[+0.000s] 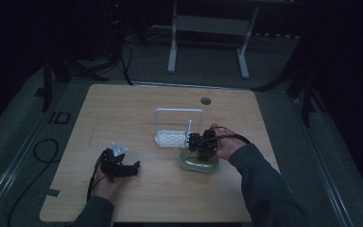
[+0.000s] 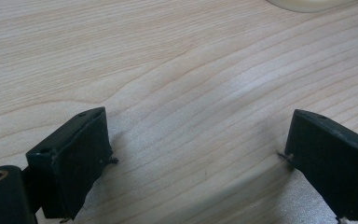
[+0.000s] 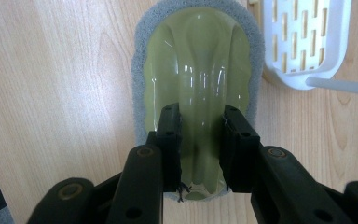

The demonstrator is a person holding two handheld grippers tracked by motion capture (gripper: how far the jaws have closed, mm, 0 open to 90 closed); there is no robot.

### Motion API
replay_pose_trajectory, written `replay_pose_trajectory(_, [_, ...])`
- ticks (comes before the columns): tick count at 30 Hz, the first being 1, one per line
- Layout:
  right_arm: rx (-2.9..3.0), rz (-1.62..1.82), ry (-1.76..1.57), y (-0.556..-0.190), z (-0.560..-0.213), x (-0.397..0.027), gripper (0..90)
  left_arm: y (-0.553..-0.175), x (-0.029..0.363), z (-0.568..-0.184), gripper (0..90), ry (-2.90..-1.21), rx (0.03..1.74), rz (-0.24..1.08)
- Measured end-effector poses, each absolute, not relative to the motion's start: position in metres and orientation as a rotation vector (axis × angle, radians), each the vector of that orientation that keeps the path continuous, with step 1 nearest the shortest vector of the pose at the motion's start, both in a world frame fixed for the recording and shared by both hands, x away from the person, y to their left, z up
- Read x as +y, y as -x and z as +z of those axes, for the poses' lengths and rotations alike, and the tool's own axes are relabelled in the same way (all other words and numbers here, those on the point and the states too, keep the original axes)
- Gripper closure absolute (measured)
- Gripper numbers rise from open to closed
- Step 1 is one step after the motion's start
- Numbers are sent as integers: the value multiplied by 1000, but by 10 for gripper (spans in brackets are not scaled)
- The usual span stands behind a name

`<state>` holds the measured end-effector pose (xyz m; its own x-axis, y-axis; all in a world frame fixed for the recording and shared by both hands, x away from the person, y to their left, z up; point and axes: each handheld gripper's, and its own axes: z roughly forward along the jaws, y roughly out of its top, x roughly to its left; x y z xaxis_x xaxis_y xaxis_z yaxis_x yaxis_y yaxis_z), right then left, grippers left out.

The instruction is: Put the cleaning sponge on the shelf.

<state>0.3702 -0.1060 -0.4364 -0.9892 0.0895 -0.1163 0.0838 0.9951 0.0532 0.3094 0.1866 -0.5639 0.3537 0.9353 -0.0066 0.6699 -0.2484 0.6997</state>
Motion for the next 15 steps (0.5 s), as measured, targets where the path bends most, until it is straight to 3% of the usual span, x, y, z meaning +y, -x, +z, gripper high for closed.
replay_pose_trajectory(15, [2982,101,-116,-370,-433,-100,716,-309,187,-564,67,-2005,1393,559])
